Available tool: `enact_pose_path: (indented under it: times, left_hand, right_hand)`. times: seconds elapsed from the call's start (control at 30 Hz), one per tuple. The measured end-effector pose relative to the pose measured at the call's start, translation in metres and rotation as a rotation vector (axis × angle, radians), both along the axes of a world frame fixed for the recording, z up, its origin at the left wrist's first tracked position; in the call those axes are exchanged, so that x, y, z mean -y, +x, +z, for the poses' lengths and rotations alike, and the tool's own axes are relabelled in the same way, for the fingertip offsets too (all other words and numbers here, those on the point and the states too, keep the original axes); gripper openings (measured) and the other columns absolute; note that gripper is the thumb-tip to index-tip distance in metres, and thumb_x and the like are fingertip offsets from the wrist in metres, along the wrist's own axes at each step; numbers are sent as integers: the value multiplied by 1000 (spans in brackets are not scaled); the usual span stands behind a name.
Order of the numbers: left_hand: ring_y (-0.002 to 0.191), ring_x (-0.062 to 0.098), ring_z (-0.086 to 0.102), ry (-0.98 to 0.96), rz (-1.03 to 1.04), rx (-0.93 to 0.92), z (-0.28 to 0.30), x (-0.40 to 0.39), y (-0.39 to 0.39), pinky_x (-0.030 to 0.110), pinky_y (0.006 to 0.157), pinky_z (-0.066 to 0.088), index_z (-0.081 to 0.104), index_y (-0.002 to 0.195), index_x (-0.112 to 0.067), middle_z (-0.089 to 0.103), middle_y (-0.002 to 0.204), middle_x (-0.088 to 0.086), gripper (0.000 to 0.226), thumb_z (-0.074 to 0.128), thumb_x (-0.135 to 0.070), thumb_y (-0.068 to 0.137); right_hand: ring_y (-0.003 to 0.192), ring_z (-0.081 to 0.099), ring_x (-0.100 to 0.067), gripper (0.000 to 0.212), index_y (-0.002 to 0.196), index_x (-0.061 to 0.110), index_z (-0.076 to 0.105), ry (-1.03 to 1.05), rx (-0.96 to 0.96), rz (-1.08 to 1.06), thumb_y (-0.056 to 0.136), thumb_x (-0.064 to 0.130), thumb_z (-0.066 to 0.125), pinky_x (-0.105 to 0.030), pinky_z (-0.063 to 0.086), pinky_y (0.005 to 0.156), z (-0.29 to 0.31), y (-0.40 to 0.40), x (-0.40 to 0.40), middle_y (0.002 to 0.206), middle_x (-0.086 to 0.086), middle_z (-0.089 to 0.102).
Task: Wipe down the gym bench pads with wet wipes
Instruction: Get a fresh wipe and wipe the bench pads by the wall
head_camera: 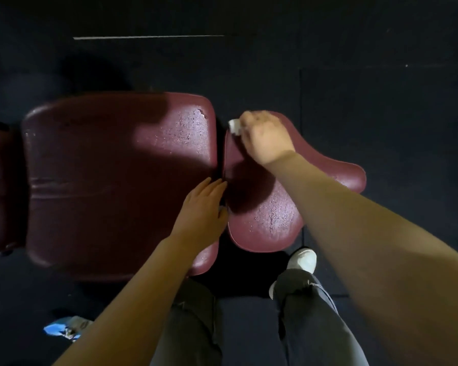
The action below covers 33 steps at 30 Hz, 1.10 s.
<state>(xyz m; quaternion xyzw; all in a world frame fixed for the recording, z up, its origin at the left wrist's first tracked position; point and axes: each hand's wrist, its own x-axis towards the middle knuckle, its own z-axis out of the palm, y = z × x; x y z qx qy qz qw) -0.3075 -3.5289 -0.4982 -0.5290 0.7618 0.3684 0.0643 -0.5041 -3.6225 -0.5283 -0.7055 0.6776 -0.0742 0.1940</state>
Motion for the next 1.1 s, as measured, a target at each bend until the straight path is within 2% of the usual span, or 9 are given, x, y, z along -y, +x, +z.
enact_pose_path:
  times: [0.13, 0.27, 0.37, 0.53, 0.6, 0.73, 0.9, 0.97, 1.1]
  left_hand:
    - [151, 26, 20, 1, -30, 27, -2, -11, 4, 42, 122, 19, 43, 147, -7, 45, 152, 6, 53, 53, -18, 96]
    - [152, 21, 16, -13, -23, 25, -4, -14, 8, 33, 121, 10, 41, 149, -12, 43, 154, 1, 53, 51, -22, 98]
    - [152, 21, 15, -19, -40, 39, -4, -16, 15, 32, 120, 9, 40, 150, -14, 41, 155, -1, 55, 50, -25, 97]
    - [151, 28, 20, -37, -122, 74, -3, -26, 19, 42, 120, 19, 45, 146, -12, 45, 152, 4, 55, 55, -20, 93]
    - [151, 27, 19, -37, -143, 75, -3, -31, 18, 41, 120, 18, 45, 147, -12, 45, 152, 3, 55, 55, -20, 93]
    - [152, 20, 10, -11, -137, 44, -2, -39, 23, 32, 120, 7, 38, 151, -17, 37, 157, -3, 57, 51, -24, 96]
    - [152, 19, 10, -5, -133, 17, -1, -43, 31, 34, 121, 7, 37, 152, -17, 36, 158, -3, 57, 51, -24, 97]
    - [152, 21, 13, -13, -128, 17, -1, -44, 31, 37, 122, 10, 39, 151, -16, 38, 157, -2, 56, 52, -23, 97]
    - [152, 22, 12, -25, -148, 40, -4, -44, 30, 34, 120, 7, 38, 151, -18, 37, 157, -2, 55, 50, -26, 98]
  right_hand:
    - [99, 57, -41, 26, 103, 1, 57, 29, 10, -556, 97, 21, 43, -45, 45, 81, -6, -50, -14, 102, -22, 65]
    - [100, 59, -38, 33, 102, 2, 56, 54, 14, -761, 102, 31, 39, -42, 45, 81, -8, -36, -8, 103, -19, 66]
    - [95, 61, -37, 37, 99, 4, 59, 3, 52, -551, 102, 36, 40, -42, 44, 78, -7, 5, -1, 98, -18, 68]
    - [97, 59, -33, 18, 106, 10, 60, 22, -57, 227, 94, 17, 48, -39, 40, 80, -6, 56, -21, 103, -12, 67]
    - [96, 58, -34, 22, 106, 8, 60, -20, -49, 188, 97, 19, 44, -40, 39, 80, -4, 45, -23, 103, -14, 67]
    - [89, 60, -41, 19, 100, 2, 58, -62, -136, -283, 86, 13, 53, -43, 43, 73, -6, -18, -39, 94, -22, 66]
    - [90, 62, -40, 30, 96, 1, 58, -50, -178, -729, 98, 25, 40, -42, 43, 73, -9, -39, -56, 93, -22, 68]
    - [90, 63, -37, 34, 98, 5, 59, -72, -192, -670, 102, 27, 34, -42, 43, 74, -8, -1, -44, 93, -18, 69]
    - [94, 61, -33, 26, 105, 10, 61, -39, -114, -100, 94, 14, 38, -39, 40, 77, -3, 72, -41, 100, -11, 68]
